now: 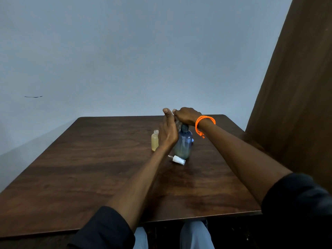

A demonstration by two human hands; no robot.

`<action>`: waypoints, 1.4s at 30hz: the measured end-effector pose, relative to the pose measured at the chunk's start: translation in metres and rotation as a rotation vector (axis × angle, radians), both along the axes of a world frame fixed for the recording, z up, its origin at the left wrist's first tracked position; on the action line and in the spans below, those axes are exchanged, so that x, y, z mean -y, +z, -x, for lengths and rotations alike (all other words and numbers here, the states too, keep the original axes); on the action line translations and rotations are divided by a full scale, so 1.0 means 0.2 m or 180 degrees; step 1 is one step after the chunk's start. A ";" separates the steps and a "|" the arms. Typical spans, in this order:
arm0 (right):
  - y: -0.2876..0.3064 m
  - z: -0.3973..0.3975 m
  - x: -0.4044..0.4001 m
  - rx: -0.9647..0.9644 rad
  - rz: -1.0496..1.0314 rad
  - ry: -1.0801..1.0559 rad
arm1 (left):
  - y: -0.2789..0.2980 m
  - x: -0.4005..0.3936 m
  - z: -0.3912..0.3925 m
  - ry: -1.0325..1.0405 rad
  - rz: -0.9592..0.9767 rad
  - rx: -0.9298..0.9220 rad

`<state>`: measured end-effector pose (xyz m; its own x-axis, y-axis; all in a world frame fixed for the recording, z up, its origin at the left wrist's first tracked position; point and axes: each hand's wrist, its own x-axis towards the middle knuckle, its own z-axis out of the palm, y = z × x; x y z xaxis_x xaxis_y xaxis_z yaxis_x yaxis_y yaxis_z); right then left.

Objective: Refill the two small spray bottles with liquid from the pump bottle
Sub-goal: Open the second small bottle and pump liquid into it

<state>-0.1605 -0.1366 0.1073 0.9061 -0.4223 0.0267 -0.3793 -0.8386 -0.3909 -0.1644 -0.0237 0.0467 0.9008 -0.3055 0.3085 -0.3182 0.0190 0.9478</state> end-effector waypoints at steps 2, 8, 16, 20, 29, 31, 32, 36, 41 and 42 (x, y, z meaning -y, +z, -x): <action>0.02 -0.01 0.00 -0.0024 0.0016 -0.0029 | 0.00 -0.01 0.00 0.0023 -0.0048 -0.0071; -0.04 0.00 0.00 0.0028 -0.0043 -0.0051 | -0.01 0.01 -0.03 -0.0001 -0.0074 -0.0049; -0.03 0.01 -0.01 0.0115 -0.0028 -0.0034 | 0.01 0.00 0.00 -0.0018 -0.0111 -0.0161; 0.00 0.01 -0.02 -0.0057 0.0181 -0.0043 | 0.00 -0.01 0.00 0.0030 -0.0173 -0.0078; 0.00 0.01 -0.03 -0.0124 0.0251 -0.0082 | 0.02 -0.02 -0.01 0.0001 -0.0168 -0.0075; 0.02 0.01 -0.02 -0.0136 0.0290 -0.0095 | 0.04 -0.03 0.02 0.0060 -0.0205 -0.0055; 0.02 0.00 -0.02 -0.0145 0.0285 -0.0098 | 0.04 -0.03 0.02 0.0090 -0.0265 -0.0082; -0.01 0.00 -0.02 -0.0056 0.0087 -0.0027 | 0.03 -0.03 0.00 0.0139 -0.0370 -0.0124; 0.04 0.02 -0.01 -0.0167 0.0176 -0.0062 | 0.04 -0.02 -0.02 0.0124 -0.0200 -0.0010; 0.06 0.03 -0.01 -0.0185 0.0188 -0.0040 | 0.05 -0.01 -0.02 0.0086 -0.0153 -0.0011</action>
<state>-0.1657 -0.1350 0.1190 0.9015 -0.4329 -0.0006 -0.4106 -0.8546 -0.3179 -0.1598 -0.0210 0.0560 0.9100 -0.2952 0.2911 -0.3148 -0.0351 0.9485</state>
